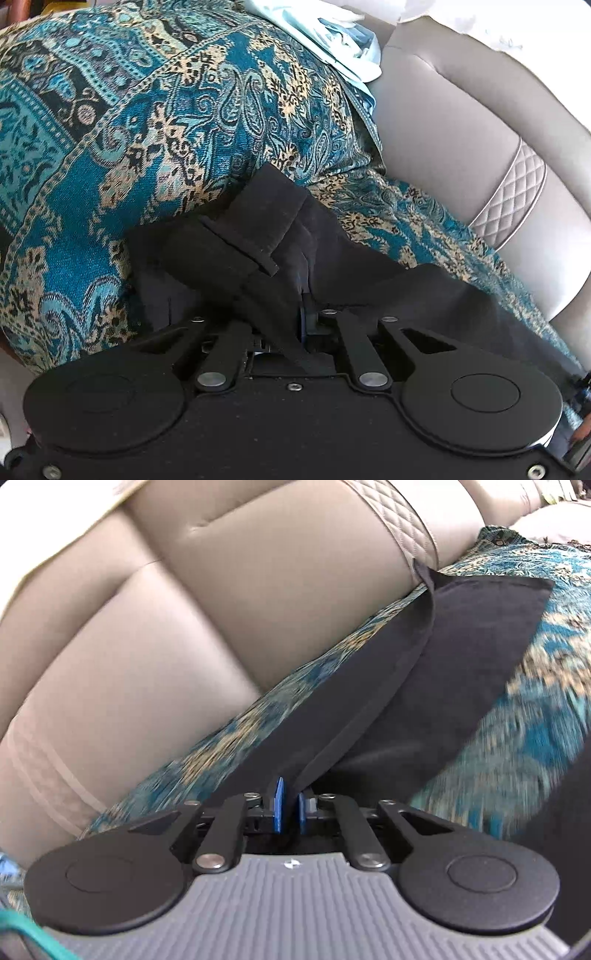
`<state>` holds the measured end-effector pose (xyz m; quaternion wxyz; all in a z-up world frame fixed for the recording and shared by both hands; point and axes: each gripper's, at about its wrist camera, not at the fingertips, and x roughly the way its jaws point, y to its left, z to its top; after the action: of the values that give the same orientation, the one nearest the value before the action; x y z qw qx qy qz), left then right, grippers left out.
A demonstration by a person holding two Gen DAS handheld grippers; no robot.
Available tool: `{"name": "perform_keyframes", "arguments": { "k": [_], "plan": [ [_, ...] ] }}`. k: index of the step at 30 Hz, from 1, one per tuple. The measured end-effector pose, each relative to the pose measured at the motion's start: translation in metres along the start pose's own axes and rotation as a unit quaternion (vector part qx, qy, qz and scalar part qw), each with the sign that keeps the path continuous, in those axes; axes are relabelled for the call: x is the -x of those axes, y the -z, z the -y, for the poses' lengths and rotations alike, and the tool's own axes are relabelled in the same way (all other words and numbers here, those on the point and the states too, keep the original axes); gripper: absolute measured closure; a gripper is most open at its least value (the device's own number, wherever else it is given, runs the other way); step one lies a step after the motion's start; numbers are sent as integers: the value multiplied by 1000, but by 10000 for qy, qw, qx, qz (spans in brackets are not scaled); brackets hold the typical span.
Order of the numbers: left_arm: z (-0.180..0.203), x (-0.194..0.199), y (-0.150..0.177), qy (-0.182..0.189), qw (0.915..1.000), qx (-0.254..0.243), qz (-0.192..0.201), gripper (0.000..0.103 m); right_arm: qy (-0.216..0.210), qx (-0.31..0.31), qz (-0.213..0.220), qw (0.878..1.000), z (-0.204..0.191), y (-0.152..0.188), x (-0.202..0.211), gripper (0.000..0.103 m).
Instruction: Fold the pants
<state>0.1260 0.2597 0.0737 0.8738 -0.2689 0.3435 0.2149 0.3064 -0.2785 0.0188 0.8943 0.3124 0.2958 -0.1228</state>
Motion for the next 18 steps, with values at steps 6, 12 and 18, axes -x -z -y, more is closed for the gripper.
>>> {"name": "perform_keyframes", "arguments": {
  "k": [6, 12, 18],
  "plan": [
    [3, -4, -4, 12, 10000, 3, -34, 96, 92, -488, 252, 9984, 23, -32, 8, 97],
    [-6, -5, -8, 25, 9998, 153, -84, 96, 138, 2, 873, 9961, 51, -5, 93, 98],
    [-20, -3, -10, -206, 9995, 243, -81, 96, 630, 168, 1019, 9927, 103, 50, 173, 97]
  ]
}}
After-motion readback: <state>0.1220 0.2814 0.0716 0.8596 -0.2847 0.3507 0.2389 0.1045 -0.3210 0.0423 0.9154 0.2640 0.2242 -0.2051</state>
